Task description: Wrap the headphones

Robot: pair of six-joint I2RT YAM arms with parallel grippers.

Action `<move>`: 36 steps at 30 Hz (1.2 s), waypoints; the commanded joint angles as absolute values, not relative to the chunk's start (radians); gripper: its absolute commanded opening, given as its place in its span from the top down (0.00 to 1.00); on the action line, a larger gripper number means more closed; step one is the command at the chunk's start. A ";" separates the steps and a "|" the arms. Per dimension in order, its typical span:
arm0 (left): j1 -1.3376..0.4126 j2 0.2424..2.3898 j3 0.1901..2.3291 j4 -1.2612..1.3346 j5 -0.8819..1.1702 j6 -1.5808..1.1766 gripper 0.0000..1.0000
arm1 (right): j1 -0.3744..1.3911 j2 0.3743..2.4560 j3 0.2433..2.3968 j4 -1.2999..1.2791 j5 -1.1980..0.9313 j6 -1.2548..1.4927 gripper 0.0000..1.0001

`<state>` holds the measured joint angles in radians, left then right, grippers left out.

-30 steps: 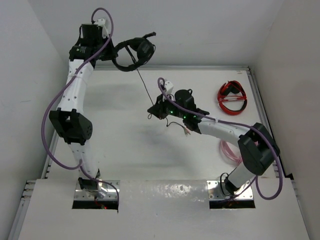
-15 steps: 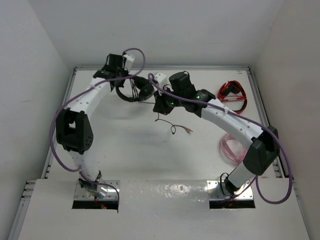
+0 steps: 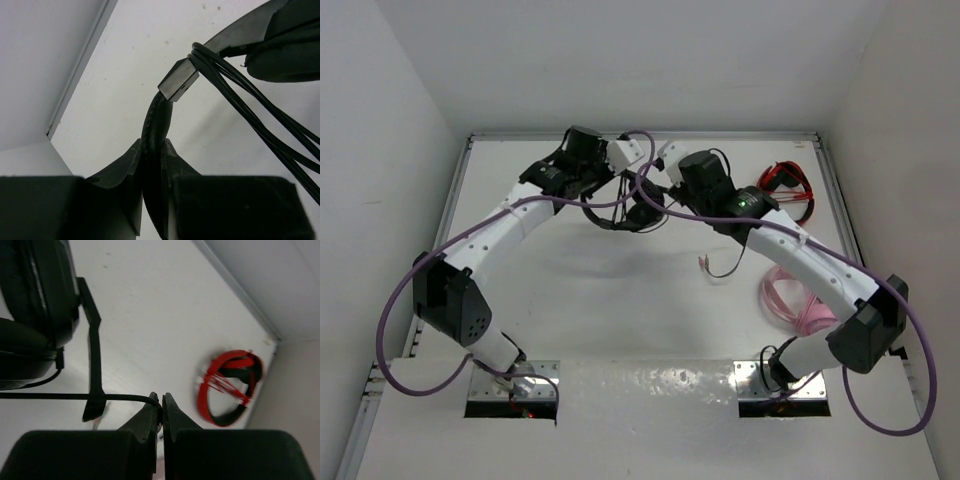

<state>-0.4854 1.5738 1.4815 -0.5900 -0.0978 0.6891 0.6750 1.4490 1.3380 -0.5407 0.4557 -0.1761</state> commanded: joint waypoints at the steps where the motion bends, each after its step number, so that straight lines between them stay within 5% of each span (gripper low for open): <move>1: -0.610 1.523 1.496 -0.729 -0.135 0.807 1.00 | 0.657 1.439 1.365 -0.498 0.802 -0.384 1.00; 6: -0.649 1.522 1.497 -0.632 -0.337 0.792 1.00 | 0.657 1.488 1.494 -0.731 0.792 -0.350 1.00; 11: -0.649 1.554 1.572 -0.597 -0.417 0.694 1.00 | 0.657 1.509 1.683 -0.923 0.447 -0.201 1.00; 21: -0.621 1.557 1.559 -0.483 -0.518 0.704 1.00 | 0.657 1.592 1.844 -1.123 0.403 -0.026 1.00; 26: -0.623 1.554 1.569 -0.561 -0.352 0.741 1.00 | 0.655 1.508 1.723 -0.924 0.514 -0.093 1.00; 34: -0.655 1.597 1.681 -0.791 0.026 0.623 1.00 | 0.608 1.220 1.254 0.040 0.236 -0.439 1.00; 36: -0.670 1.597 1.700 -0.836 0.118 0.608 1.00 | 0.563 1.245 1.268 0.071 0.145 -0.434 1.00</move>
<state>-0.6384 1.5917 1.6508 -0.7086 -0.0898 0.5911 0.6170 1.2396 1.2564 -0.3630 0.2470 -0.3405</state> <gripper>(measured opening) 0.117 0.009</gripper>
